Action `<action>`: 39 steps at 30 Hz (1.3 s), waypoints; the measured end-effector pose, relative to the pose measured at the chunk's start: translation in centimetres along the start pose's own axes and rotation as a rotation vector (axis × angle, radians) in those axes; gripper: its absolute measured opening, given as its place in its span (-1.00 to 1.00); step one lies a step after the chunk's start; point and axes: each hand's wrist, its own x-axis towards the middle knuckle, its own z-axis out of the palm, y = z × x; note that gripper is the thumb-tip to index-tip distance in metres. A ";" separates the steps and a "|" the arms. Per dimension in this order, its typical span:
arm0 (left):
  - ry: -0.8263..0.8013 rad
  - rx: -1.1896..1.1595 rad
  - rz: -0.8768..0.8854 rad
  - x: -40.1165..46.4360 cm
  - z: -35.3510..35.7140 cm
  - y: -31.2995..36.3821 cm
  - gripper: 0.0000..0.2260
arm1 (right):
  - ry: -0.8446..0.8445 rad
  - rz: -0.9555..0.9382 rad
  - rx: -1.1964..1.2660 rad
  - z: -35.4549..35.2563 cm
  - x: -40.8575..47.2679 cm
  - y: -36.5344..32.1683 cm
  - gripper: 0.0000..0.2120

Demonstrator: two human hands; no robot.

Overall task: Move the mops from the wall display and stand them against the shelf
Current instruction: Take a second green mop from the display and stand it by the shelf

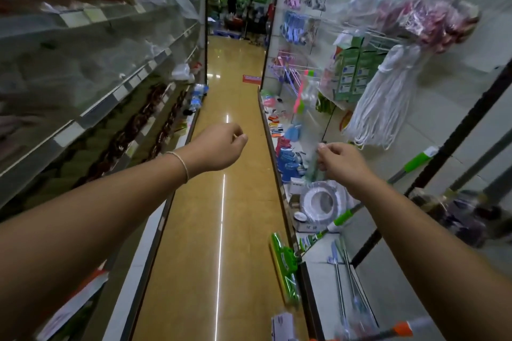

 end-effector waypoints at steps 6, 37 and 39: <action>0.035 -0.032 0.012 11.6 1.8 0.3 -0.69 | -0.012 -0.006 -0.016 -0.8 11.0 0.9 -0.60; -0.617 -0.173 0.753 48.9 28.1 6.1 -0.74 | 0.744 0.637 -0.033 -7.2 27.8 16.9 -0.60; -0.663 -0.198 0.779 49.1 30.4 7.8 -0.69 | 0.750 0.662 -0.007 -8.2 27.8 18.1 -0.65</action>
